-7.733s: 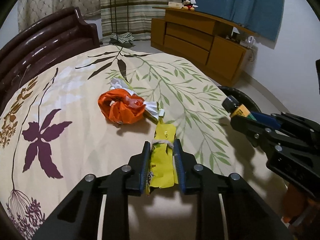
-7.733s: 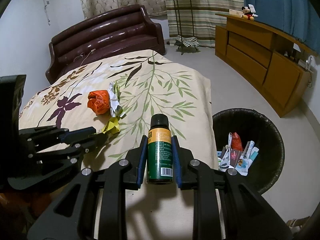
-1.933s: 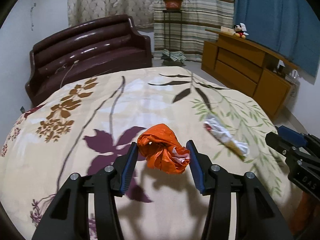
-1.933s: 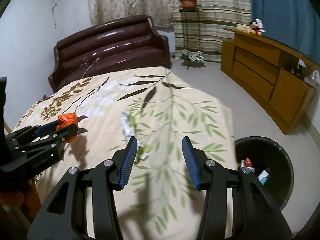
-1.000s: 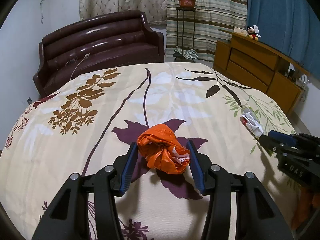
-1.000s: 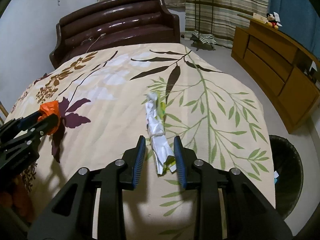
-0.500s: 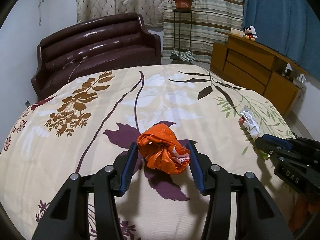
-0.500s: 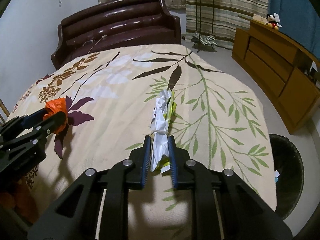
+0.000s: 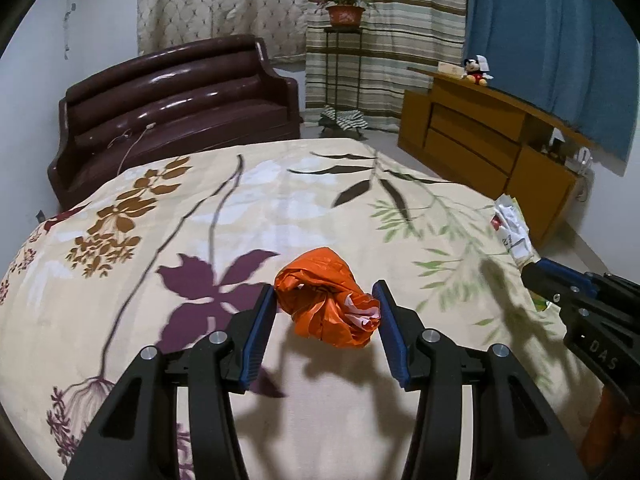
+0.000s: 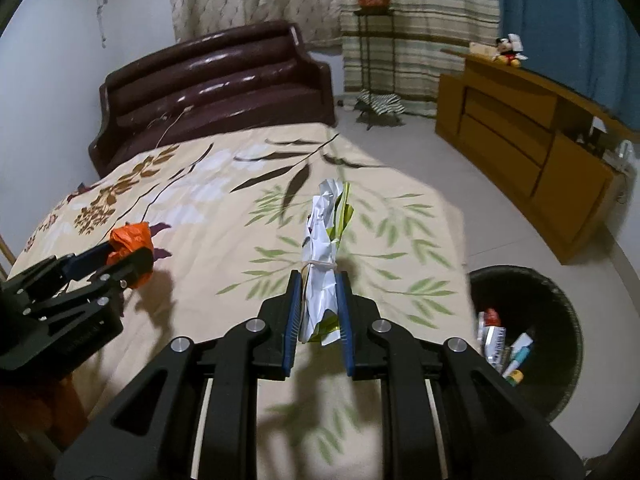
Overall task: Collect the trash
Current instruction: 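Carry the orange bag and white wrapper over the black bin with both grippers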
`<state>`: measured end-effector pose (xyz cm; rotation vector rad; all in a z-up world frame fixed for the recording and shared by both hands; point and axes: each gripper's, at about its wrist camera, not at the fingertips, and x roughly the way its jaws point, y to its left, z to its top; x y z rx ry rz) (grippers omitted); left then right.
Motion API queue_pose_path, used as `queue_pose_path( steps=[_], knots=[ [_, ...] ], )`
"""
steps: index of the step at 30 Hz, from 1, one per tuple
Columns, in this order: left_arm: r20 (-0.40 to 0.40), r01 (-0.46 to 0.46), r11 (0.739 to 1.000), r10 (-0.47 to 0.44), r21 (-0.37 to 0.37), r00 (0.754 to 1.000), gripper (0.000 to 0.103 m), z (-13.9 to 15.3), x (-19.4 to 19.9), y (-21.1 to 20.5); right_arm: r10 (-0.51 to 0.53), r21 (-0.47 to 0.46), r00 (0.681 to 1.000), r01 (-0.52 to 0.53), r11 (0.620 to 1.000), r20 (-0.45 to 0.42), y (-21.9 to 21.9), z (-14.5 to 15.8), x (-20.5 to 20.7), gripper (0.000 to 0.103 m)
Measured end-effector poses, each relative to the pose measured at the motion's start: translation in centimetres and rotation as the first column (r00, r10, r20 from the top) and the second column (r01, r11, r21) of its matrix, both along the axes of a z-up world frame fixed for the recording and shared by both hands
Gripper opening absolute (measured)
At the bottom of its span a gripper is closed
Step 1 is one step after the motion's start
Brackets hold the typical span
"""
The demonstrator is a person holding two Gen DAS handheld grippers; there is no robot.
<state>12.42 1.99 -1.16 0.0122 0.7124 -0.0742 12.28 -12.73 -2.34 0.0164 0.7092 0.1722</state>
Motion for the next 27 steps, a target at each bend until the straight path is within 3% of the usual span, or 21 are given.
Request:
queue_pose_path(
  steps=[12,27],
  knots=[
    [0.031,0.122,0.992,-0.122,0.003,0.992,0.049,0.5,-0.4,-6.8,-0.132,-0.002,0.989,0.133,0.991,0.063,-7.3,1.5,-2.7,0.017],
    [0.055,0.276,0.961,-0.277,0.014,0.959,0.049,1.1,-0.7,-16.8,-0.283,0.021,0.955,0.283,0.959,0.084,-15.7,1.5,-5.6,0.017]
  ],
)
